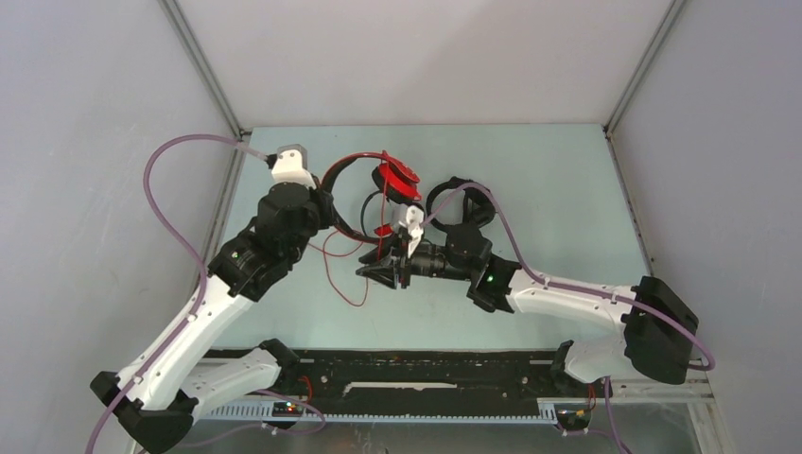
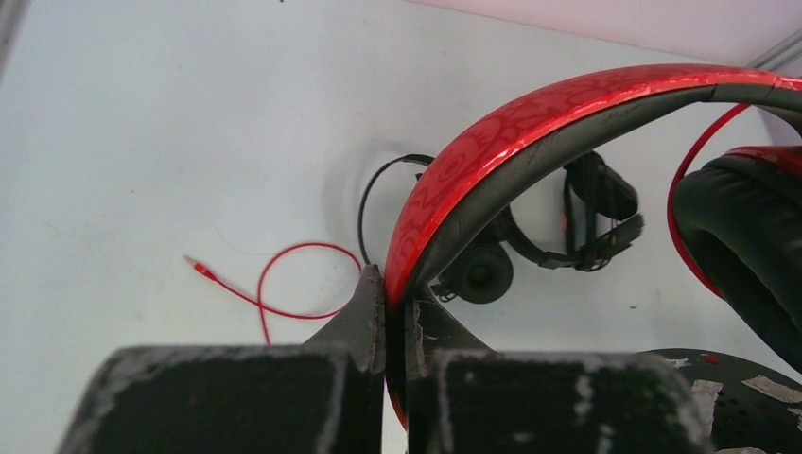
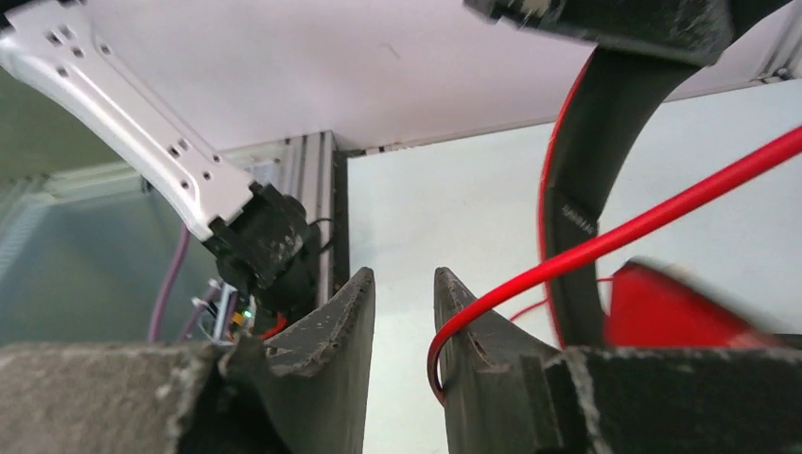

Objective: Wrap the headphones
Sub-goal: Wrap the headphones cable around the headphones.

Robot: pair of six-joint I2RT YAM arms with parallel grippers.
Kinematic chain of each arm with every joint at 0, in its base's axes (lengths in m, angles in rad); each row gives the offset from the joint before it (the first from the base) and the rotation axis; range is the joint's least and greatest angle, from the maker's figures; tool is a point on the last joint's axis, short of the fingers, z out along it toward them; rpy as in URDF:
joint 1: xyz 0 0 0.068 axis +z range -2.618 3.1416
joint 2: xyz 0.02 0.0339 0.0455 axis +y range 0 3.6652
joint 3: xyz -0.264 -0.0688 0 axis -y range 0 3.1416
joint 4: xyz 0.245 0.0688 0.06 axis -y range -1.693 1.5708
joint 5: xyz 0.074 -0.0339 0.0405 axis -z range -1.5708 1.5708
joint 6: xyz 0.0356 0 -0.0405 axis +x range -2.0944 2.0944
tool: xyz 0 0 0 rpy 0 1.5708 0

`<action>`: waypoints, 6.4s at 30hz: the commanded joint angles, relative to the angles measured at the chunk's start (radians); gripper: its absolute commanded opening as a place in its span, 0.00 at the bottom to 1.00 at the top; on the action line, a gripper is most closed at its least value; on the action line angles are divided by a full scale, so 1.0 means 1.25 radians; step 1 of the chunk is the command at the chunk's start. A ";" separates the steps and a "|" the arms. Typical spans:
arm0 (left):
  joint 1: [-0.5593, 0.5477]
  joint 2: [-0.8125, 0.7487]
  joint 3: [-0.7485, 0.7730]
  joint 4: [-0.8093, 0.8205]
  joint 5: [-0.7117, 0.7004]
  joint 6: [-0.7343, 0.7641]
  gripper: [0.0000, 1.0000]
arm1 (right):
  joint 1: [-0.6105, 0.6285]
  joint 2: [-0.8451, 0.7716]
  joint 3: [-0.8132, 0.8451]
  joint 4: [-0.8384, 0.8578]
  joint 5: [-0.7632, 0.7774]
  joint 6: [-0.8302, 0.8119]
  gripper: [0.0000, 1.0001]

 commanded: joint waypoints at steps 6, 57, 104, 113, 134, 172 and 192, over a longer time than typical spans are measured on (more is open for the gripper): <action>0.031 -0.031 0.061 0.096 0.135 -0.127 0.00 | 0.075 -0.021 -0.126 0.189 0.121 -0.247 0.37; 0.035 -0.064 0.183 0.061 0.203 -0.145 0.00 | 0.053 0.448 -0.096 0.765 0.312 -0.061 0.62; 0.035 -0.048 0.189 0.077 0.260 -0.145 0.00 | 0.064 0.470 -0.072 0.763 0.297 -0.052 0.65; 0.036 -0.061 0.189 0.075 0.286 -0.169 0.00 | 0.062 0.510 -0.052 0.767 0.281 0.015 0.63; 0.058 -0.042 0.369 -0.097 0.447 -0.089 0.00 | -0.046 0.343 -0.251 0.765 0.301 0.074 0.00; 0.083 -0.039 0.373 0.006 0.193 0.013 0.00 | -0.150 0.146 -0.436 0.679 0.035 0.091 0.00; 0.084 -0.048 0.333 -0.252 0.550 0.311 0.00 | -0.368 -0.137 -0.281 0.164 0.050 0.203 0.00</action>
